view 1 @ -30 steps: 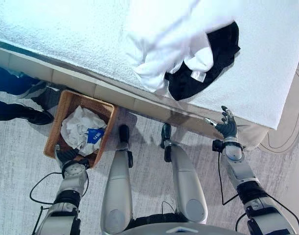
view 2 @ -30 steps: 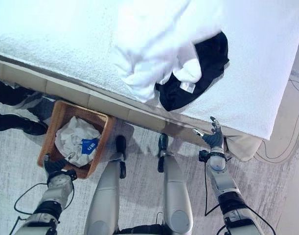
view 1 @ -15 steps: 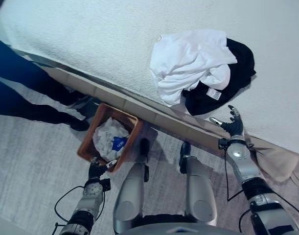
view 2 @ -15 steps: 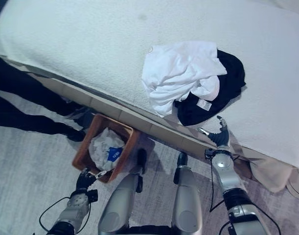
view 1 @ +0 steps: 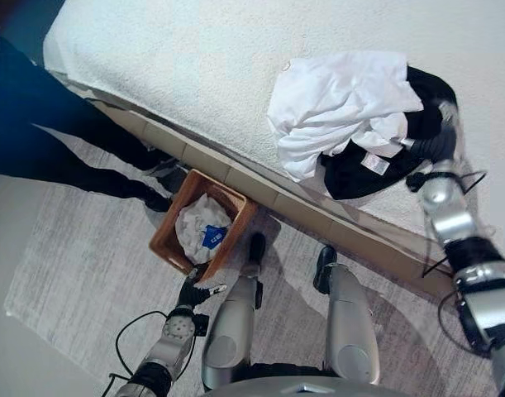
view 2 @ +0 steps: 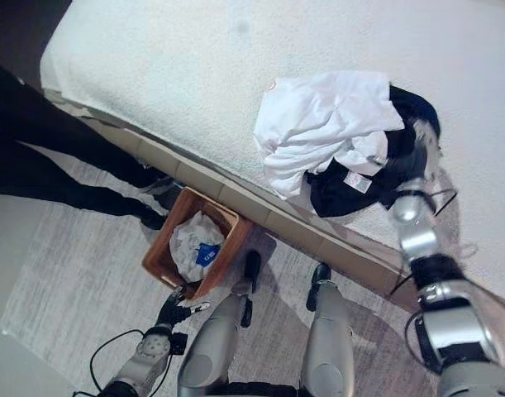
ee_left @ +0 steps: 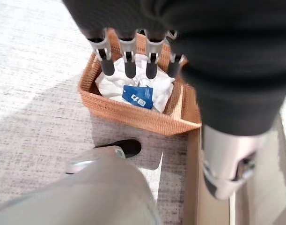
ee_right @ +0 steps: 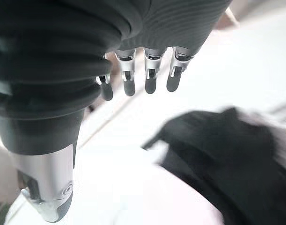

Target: Pick up clothes into the bucket

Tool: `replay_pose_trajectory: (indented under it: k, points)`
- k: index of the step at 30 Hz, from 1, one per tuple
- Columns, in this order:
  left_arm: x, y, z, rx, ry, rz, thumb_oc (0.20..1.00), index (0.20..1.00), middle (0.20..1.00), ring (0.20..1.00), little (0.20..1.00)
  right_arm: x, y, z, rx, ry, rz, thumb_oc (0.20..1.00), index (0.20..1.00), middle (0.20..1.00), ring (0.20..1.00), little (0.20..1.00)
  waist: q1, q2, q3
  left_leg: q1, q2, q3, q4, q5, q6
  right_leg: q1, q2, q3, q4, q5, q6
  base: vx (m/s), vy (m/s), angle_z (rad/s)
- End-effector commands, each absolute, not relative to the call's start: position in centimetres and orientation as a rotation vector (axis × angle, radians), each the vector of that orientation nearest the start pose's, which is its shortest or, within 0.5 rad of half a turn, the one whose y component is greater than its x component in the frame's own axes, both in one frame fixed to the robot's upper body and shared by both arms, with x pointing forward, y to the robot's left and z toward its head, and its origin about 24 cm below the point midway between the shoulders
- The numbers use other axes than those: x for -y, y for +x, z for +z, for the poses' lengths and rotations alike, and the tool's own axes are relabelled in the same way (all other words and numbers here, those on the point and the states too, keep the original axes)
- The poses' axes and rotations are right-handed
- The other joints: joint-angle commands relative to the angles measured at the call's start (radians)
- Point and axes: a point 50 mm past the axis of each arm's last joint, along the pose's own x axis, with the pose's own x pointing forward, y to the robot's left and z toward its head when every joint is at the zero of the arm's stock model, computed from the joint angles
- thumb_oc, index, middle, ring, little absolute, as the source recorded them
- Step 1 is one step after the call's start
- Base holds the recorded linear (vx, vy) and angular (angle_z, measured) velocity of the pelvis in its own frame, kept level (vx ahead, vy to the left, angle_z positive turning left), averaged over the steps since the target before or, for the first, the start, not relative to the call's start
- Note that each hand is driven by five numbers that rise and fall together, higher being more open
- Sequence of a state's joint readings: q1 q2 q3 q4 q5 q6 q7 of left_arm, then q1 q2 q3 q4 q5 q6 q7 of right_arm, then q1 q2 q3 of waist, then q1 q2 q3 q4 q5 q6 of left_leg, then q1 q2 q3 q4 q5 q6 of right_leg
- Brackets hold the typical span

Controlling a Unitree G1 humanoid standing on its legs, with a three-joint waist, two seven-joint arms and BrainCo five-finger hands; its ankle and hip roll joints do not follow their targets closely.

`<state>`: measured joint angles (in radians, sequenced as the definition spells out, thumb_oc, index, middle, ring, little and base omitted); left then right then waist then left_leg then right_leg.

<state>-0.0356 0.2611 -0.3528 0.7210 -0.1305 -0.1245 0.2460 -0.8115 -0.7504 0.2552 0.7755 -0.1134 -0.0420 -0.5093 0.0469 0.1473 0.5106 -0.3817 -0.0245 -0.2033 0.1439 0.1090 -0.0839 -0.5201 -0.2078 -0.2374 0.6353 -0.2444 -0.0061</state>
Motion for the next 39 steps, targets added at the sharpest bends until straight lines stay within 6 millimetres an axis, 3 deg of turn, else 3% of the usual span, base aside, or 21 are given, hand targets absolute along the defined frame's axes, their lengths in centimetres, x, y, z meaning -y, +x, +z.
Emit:
replay_pose_trajectory:
  k: [1,5,7,12,18,24,25,26,30,35,36,39]
  points:
    - [-19.5,20.1,-9.0,-0.529,0.387,0.015,1.0,1.0,1.0,1.0,1.0,30.7,36.8,23.1,0.326,-0.976,-0.647,1.0,1.0,1.0,1.0,1.0,0.019,-0.034,0.006,-0.014,-0.039,-0.026,0.079,-0.068,0.014,0.106,-0.028,0.022,-0.12,0.054,0.086,-0.02,-0.062,0.25]
    - [-19.0,19.5,-9.1,-0.528,0.412,-0.031,1.0,1.0,1.0,1.0,1.0,30.9,37.8,25.3,0.284,-1.125,-0.643,1.0,1.0,1.0,1.0,1.0,0.05,-0.025,0.009,-0.052,-0.047,-0.052,0.083,-0.054,0.013,0.072,-0.04,0.004,-0.094,0.05,0.084,-0.01,-0.025,0.28]
    - [-19.1,19.0,-9.5,-0.549,0.394,-0.018,1.0,1.0,1.0,1.0,1.0,31.7,37.9,25.3,0.222,-1.22,-0.641,1.0,1.0,1.0,1.0,1.0,0.063,-0.026,0.009,-0.052,-0.054,-0.066,0.084,-0.074,0.01,0.071,-0.048,0.0,-0.076,0.014,0.088,0.07,-0.075,0.17]
    - [-19.1,18.8,-9.9,-0.576,0.389,-0.009,1.0,1.0,1.0,1.0,1.0,32.5,38.1,26.5,0.145,-1.305,-0.671,1.0,1.0,1.0,1.0,1.0,0.094,-0.01,0.009,-0.096,-0.069,-0.101,0.082,-0.056,0.009,0.032,-0.072,-0.029,-0.044,0.003,0.09,0.02,-0.033,0.32]
    - [-19.1,19.6,-9.5,-0.563,0.365,0.001,1.0,1.0,1.0,1.0,1.0,33.5,38.1,26.6,0.009,-1.356,-0.64,1.0,1.0,1.0,1.0,1.0,0.124,-0.009,0.009,-0.146,-0.081,-0.125,0.082,-0.042,0.009,-0.008,-0.086,-0.05,-0.028,0.006,0.093,0.0,-0.021,0.22]
    - [-18.9,20.5,-8.9,-0.538,0.344,-0.024,1.0,1.0,1.0,1.0,1.0,33.2,38.5,25.6,-0.093,-1.38,-0.521,1.0,1.0,1.0,1.0,1.0,0.139,-0.022,0.009,-0.174,-0.089,-0.133,0.093,-0.04,0.009,-0.03,-0.089,-0.054,-0.029,0.013,0.095,0.0,-0.009,0.09]
    - [-18.6,21.0,-8.5,-0.519,0.339,-0.04,1.0,1.0,1.0,1.0,1.0,32.9,38.7,25.0,-0.107,-1.365,-0.497,0.407,0.407,0.407,0.407,0.407,0.141,-0.029,0.009,-0.181,-0.092,-0.13,0.101,-0.045,0.011,-0.034,-0.088,-0.049,-0.034,0.018,0.096,-0.01,0.011,0.04]
    - [-18.6,21.0,-8.5,-0.519,0.339,-0.04,1.0,1.0,1.0,1.0,1.0,32.9,38.7,25.0,-0.107,-1.365,-0.497,0.2,0.2,0.2,0.2,0.2,0.141,-0.029,0.009,-0.182,-0.092,-0.13,0.101,-0.045,0.011,-0.034,-0.088,-0.049,-0.034,0.018,0.096,-0.01,0.031,0.02]
    - [-18.4,21.7,-7.9,-0.488,0.326,-0.031,1.0,1.0,1.0,1.0,1.0,32.2,39.0,24.9,-0.061,-1.345,-0.499,0.2,0.2,0.2,0.2,0.2,0.134,-0.043,0.009,-0.187,-0.093,-0.114,0.115,-0.057,0.016,-0.038,-0.08,-0.03,-0.048,0.033,0.099,-0.01,0.049,-0.02]
    - [-19.0,21.8,-7.4,-0.461,0.341,-0.018,1.0,1.0,1.0,1.0,1.0,30.7,39.4,26.7,0.07,-1.283,-0.516,0.2,0.2,0.2,0.2,0.2,0.116,-0.062,0.009,-0.179,-0.086,-0.078,0.139,-0.08,0.023,-0.033,-0.068,0.005,-0.074,0.058,0.105,-0.04,0.087,-0.21]
    - [-19.2,22.2,-7.0,-0.442,0.345,-0.01,1.0,1.0,1.0,1.0,1.0,30.0,39.5,27.8,0.138,-1.26,-0.526,0.2,0.2,0.2,0.2,0.2,0.107,-0.067,0.009,-0.19,-0.08,-0.06,0.144,-0.06,0.026,-0.04,-0.06,0.014,-0.102,0.105,0.102,-0.1,0.1,-0.16]
    - [-19.2,22.2,-7.0,-0.442,0.345,-0.01,1.0,1.0,1.0,1.0,1.0,30.0,39.5,27.8,0.138,-1.26,-0.526,0.2,0.2,0.2,0.2,0.2,0.107,-0.067,0.009,-0.19,-0.08,-0.06,0.144,-0.06,0.026,-0.04,-0.06,0.014,-0.102,0.105,0.102,-0.03,0.033,-0.02]
